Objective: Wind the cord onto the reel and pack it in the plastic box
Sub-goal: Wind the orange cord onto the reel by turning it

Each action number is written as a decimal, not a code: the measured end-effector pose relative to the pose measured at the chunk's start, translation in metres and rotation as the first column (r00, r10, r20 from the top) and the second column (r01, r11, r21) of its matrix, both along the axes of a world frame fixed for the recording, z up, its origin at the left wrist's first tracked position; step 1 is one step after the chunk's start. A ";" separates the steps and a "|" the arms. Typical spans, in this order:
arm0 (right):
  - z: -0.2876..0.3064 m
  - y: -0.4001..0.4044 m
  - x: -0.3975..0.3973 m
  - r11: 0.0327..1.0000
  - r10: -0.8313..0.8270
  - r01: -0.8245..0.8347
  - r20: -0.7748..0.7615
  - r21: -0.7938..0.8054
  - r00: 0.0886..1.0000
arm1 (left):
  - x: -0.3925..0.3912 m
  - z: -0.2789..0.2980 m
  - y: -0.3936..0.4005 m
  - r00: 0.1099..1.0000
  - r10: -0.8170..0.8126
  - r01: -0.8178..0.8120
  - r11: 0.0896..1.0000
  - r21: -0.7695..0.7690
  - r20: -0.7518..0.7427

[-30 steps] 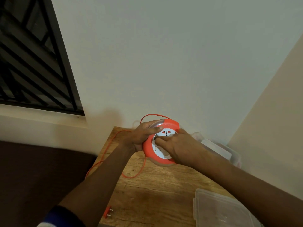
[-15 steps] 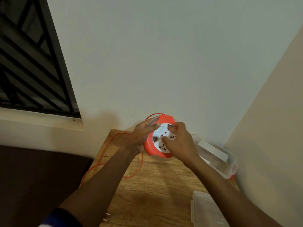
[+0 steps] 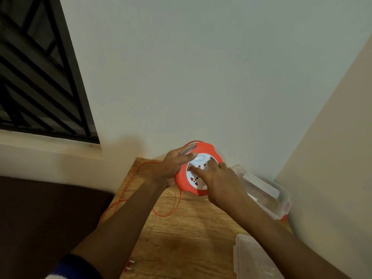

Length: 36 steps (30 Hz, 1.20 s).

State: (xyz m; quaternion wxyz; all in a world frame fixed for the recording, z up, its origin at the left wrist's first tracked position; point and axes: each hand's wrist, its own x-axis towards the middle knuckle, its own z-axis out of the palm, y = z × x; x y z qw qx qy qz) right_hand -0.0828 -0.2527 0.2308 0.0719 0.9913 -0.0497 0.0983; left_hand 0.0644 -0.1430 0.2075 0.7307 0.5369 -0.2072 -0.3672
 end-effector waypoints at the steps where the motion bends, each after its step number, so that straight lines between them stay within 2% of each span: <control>1: 0.001 -0.001 0.000 0.999 0.007 -0.007 -0.006 -0.047 1.000 | -0.001 -0.002 0.000 1.000 -0.012 0.012 1.000 0.012 0.009; 8: 0.001 -0.006 0.002 0.987 0.021 -0.013 0.047 -0.158 0.999 | -0.002 -0.004 -0.003 0.997 -0.015 0.011 0.999 0.052 0.082; 15: -0.004 -0.005 0.003 0.998 -0.042 0.054 0.229 -0.045 0.973 | -0.001 0.003 -0.006 0.998 0.021 -0.022 1.000 0.016 0.063; 17: -0.002 -0.004 0.003 0.994 -0.106 0.099 0.255 0.040 0.961 | -0.003 0.004 -0.007 0.998 0.023 -0.023 1.000 -0.001 0.052; 20: 0.001 -0.002 0.005 0.938 -0.279 0.207 0.252 0.277 0.927 | -0.005 0.000 -0.011 0.999 0.035 -0.034 0.998 -0.059 0.003; 23: 0.004 -0.003 0.005 0.891 -0.326 0.223 0.217 0.396 0.920 | -0.007 0.000 -0.012 0.999 0.033 -0.032 0.997 -0.065 0.009; 25: 0.006 -0.004 0.002 0.914 -0.313 0.236 0.203 0.330 0.928 | -0.006 0.000 -0.012 0.999 0.040 -0.040 0.997 -0.062 0.002; 27: 0.008 -0.005 0.000 0.960 -0.248 0.207 0.221 0.190 0.943 | -0.005 0.000 -0.011 0.999 0.037 -0.038 0.997 -0.069 -0.011; 30: 0.011 -0.008 -0.001 0.999 -0.046 0.039 0.226 0.032 0.973 | -0.002 0.004 -0.009 1.000 0.028 -0.029 0.998 -0.051 -0.004; 32: 0.012 -0.011 0.000 0.998 0.062 -0.059 0.162 -0.026 0.985 | 0.000 0.005 -0.009 1.000 0.017 -0.016 0.999 -0.039 0.013; 36: 0.011 -0.014 0.000 0.991 0.095 -0.091 0.040 -0.097 0.995 | 0.002 0.004 -0.007 1.000 0.011 -0.010 0.998 -0.055 0.009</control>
